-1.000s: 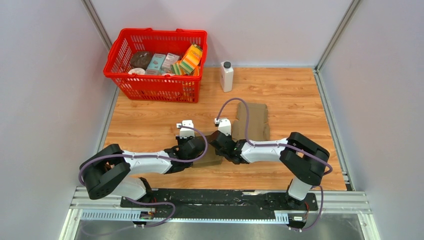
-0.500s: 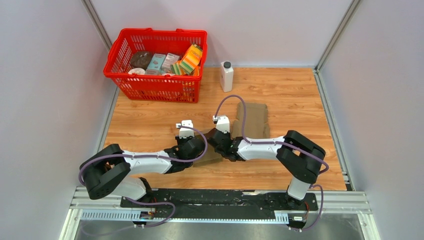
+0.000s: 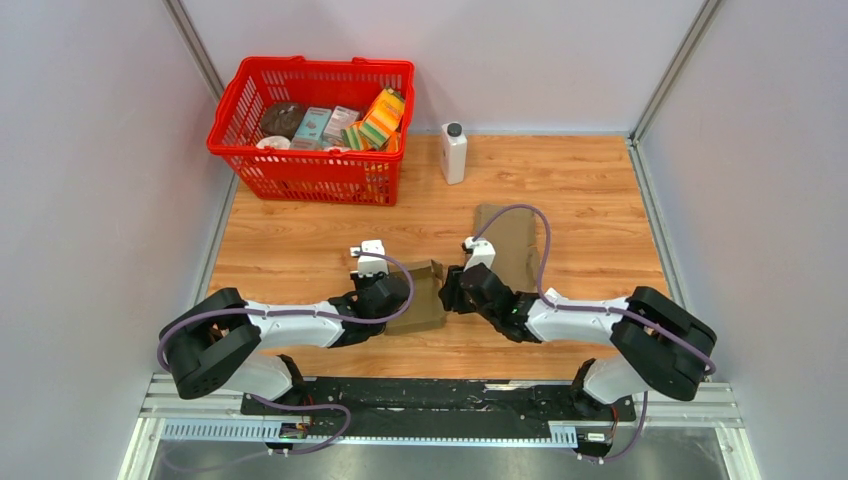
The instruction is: Fold the paper box
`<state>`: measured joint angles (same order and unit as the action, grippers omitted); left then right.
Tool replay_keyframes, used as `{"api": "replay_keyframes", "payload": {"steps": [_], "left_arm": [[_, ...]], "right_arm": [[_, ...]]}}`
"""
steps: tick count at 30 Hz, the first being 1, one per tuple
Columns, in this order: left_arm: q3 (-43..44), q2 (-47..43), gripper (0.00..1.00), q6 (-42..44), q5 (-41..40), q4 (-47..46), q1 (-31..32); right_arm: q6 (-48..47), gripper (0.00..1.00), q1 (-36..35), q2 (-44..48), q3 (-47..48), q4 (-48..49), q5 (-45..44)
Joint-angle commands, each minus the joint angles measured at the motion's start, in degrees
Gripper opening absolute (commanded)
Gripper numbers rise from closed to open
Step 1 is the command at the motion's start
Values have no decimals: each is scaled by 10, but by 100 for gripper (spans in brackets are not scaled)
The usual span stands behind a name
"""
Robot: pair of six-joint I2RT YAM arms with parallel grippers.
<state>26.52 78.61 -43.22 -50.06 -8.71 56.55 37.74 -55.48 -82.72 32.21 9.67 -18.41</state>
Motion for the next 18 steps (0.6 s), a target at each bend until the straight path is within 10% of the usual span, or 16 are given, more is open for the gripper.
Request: {"api": "replay_keyframes", "payload": {"steps": [1,9,14,18], "left_arm": [[-4,13,0,-42,37,24,5],[-23,6,0,-70,41,19,5],[-41,1,0,-78,42,4,5],[-44,3,0,-78,43,0,5]], "right_arm": [[29,44,33,17,-45,134,78],[59,33,85,-59,-40,194,140],[80,3,93,-89,-8,140,111],[111,0,93,-108,30,47,66]]}}
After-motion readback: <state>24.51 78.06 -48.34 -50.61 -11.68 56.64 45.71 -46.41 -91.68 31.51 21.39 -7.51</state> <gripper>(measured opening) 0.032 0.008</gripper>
